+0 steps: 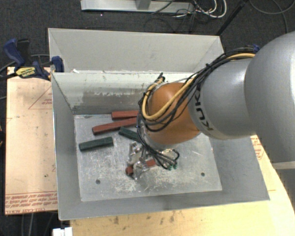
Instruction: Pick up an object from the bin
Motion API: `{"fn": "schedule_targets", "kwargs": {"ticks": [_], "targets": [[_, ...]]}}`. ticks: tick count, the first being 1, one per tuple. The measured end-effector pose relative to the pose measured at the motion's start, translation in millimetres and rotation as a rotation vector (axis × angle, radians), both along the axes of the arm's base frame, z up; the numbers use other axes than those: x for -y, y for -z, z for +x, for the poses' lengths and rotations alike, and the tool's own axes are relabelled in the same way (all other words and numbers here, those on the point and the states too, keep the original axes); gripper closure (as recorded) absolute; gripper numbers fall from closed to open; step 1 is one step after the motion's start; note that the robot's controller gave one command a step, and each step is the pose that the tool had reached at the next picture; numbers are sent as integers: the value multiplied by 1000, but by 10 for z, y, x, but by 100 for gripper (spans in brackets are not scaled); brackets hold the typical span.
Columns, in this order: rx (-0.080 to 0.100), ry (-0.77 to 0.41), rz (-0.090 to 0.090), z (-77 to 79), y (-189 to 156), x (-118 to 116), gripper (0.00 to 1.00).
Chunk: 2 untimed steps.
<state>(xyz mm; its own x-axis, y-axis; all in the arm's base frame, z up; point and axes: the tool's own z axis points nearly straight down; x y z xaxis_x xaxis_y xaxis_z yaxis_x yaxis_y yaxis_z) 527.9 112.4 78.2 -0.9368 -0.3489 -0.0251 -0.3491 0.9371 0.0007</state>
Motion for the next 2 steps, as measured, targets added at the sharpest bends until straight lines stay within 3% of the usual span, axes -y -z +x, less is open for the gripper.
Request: {"fn": "schedule_targets", "kwargs": {"ticks": [1, 2], "targets": [[0, 0, 0, 0, 0, 0, 100], [-20, -62, -8, 164, -1388, -343, 100]]}}
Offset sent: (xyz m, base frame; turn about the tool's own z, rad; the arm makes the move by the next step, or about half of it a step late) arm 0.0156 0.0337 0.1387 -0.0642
